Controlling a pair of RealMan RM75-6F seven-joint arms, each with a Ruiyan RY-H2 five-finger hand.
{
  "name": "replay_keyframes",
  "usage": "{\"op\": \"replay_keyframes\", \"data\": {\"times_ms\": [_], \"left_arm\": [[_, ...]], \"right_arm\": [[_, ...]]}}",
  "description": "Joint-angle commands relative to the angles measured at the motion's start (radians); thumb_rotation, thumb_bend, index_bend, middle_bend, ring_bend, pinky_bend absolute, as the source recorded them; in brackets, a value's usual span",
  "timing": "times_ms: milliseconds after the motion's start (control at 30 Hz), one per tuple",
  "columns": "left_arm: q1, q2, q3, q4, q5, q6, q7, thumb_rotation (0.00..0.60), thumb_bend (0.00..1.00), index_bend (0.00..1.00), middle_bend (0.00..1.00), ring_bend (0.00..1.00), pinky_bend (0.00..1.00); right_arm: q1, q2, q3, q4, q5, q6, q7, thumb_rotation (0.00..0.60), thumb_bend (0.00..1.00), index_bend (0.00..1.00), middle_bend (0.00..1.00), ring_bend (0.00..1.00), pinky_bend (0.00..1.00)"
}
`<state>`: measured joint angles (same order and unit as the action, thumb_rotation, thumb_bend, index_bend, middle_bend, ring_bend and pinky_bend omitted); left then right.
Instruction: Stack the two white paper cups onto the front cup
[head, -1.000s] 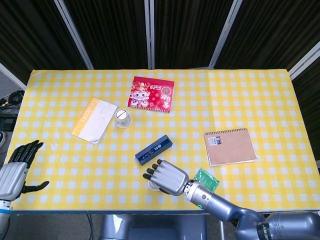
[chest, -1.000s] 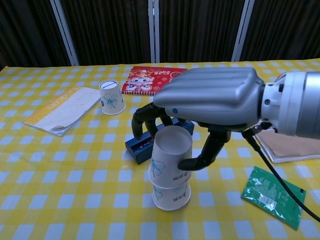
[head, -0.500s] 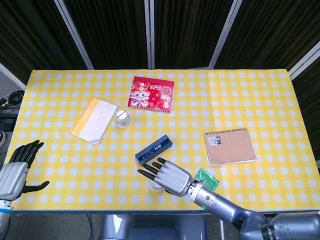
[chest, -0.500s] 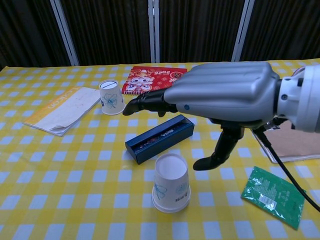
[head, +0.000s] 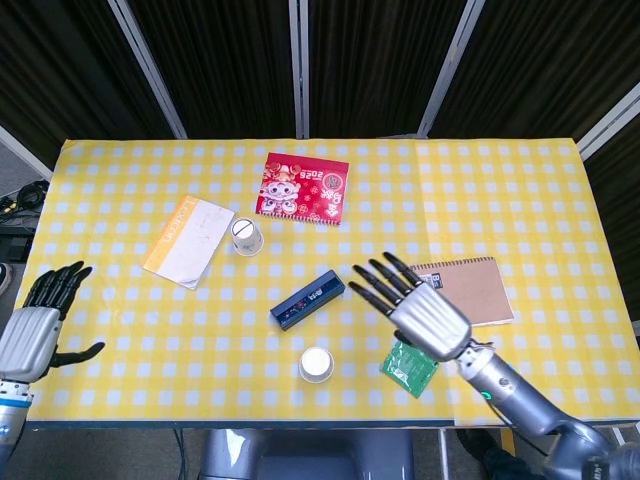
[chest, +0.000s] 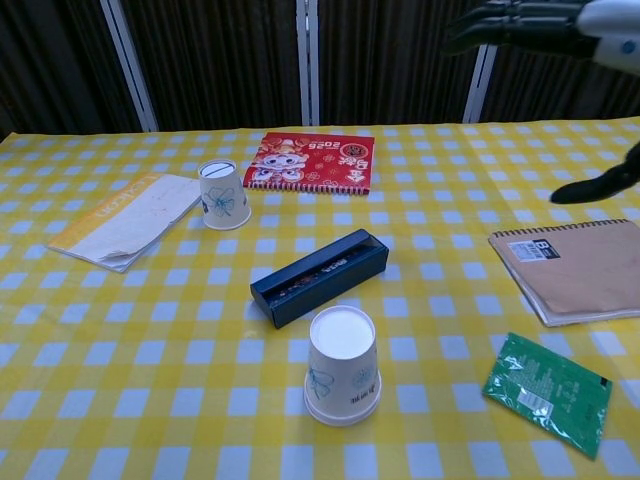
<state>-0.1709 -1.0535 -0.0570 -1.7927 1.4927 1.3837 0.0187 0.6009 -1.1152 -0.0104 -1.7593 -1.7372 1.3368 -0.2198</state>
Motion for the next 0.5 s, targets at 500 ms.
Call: {"op": "replay_keyframes", "data": {"times_ms": [500], "left_arm": [[-0.419,-0.154,-0.189,0.227,-0.101,-0.409,0.095,0.6,0.0,0.0,0.0,0.0,0.0]], "right_arm": [[-0.299,-0.033,-0.058,0.156,0.123,0.176,0.229,0.6,0.0,0.0,0.0,0.0,0.0]]}}
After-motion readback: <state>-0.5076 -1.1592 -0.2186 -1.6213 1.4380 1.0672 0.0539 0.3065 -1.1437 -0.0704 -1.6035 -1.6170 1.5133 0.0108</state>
